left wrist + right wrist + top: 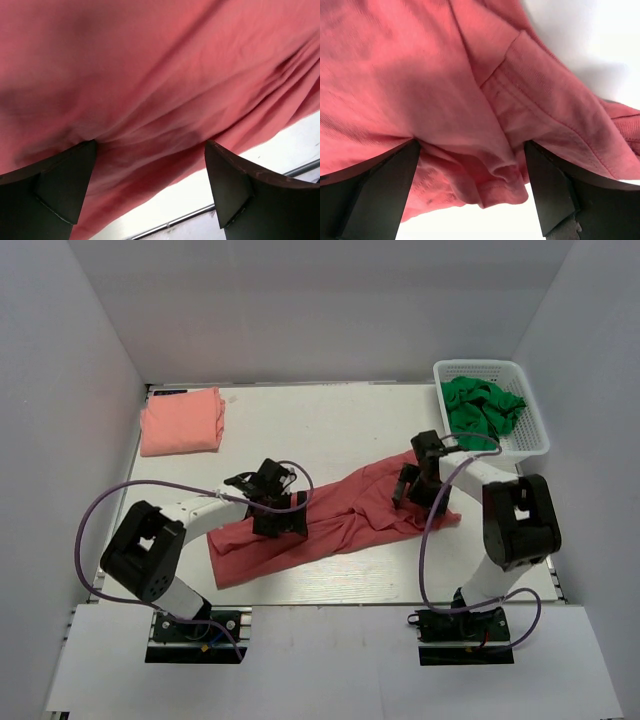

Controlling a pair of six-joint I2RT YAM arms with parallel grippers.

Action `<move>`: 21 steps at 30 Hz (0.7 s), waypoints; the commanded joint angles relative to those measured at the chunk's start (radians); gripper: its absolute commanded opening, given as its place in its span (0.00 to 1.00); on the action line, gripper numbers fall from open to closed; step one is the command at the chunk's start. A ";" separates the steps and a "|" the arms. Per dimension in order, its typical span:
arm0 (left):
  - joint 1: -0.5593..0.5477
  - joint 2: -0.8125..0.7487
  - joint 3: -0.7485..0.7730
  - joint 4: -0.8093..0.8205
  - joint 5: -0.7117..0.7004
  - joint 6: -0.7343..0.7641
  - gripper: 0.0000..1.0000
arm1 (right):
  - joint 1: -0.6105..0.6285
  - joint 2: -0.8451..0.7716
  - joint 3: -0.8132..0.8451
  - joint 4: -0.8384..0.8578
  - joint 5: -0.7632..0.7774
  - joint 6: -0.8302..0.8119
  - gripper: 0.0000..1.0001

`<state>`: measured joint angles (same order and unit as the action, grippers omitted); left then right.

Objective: Fold and stack the t-shirts
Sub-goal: Rotate the tshirt 85 degrees

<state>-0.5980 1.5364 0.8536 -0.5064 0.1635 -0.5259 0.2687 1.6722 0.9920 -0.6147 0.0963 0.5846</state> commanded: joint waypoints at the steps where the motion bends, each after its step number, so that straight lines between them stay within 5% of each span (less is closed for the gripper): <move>1: -0.028 -0.010 -0.025 -0.053 0.011 -0.013 0.99 | 0.004 0.110 0.109 0.133 -0.036 -0.043 0.91; 10: -0.175 0.066 -0.015 -0.158 0.280 -0.025 0.99 | 0.046 0.498 0.671 0.202 -0.236 -0.282 0.91; 17: -0.298 0.269 0.295 -0.211 0.435 0.151 0.99 | 0.096 0.798 1.222 0.214 -0.443 -0.378 0.91; 21: -0.309 0.295 0.377 -0.157 0.427 0.165 0.99 | 0.098 0.773 1.229 0.282 -0.434 -0.370 0.91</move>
<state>-0.9054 1.8484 1.1709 -0.6971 0.5335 -0.4133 0.3771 2.4790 2.1754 -0.3904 -0.2764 0.2459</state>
